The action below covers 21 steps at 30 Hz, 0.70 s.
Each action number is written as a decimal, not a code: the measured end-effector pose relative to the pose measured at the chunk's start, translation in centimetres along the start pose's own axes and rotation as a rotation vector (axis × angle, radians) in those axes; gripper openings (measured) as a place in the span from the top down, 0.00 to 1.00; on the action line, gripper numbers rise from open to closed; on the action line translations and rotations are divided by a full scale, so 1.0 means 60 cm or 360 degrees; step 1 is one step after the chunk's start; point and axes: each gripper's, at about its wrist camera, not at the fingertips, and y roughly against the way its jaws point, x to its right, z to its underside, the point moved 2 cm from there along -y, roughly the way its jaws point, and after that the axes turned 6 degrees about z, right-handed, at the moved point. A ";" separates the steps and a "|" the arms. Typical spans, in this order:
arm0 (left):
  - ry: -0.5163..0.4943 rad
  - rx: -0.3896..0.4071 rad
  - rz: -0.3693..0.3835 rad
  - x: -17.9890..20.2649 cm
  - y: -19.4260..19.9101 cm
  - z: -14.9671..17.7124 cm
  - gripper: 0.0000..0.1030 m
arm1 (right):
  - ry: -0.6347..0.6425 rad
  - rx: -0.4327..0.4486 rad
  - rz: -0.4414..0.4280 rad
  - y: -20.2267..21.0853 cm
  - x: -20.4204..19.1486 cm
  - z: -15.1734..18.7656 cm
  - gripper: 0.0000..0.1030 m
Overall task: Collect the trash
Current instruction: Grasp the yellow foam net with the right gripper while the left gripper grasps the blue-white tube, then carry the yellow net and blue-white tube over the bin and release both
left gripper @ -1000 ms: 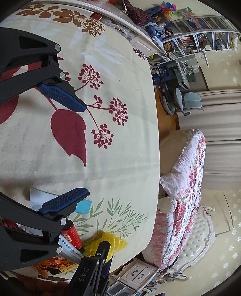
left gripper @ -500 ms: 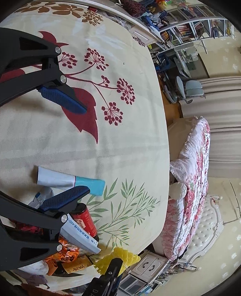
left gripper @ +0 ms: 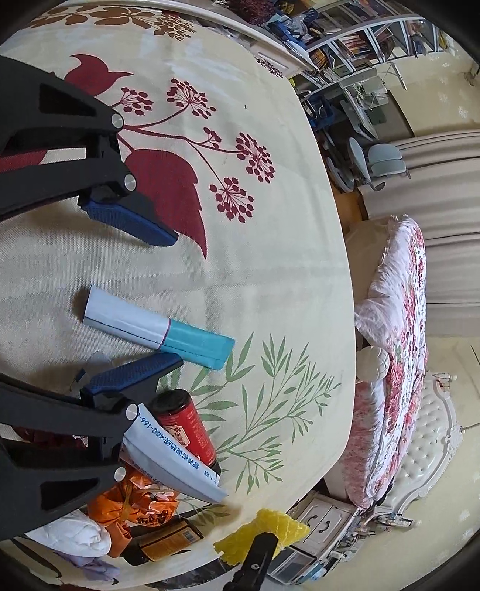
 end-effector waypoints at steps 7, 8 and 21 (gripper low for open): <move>-0.0010 -0.0004 0.0071 0.000 -0.006 -0.002 0.64 | 0.0029 0.0000 0.0004 0.000 -0.009 -0.001 0.61; -0.0019 0.0001 0.0070 0.001 -0.006 -0.001 0.71 | 0.0032 0.0000 0.0006 0.001 -0.010 0.000 0.61; 0.0039 0.0100 0.0027 -0.007 0.027 -0.001 0.84 | 0.0036 0.0043 0.0026 0.028 0.000 0.005 0.61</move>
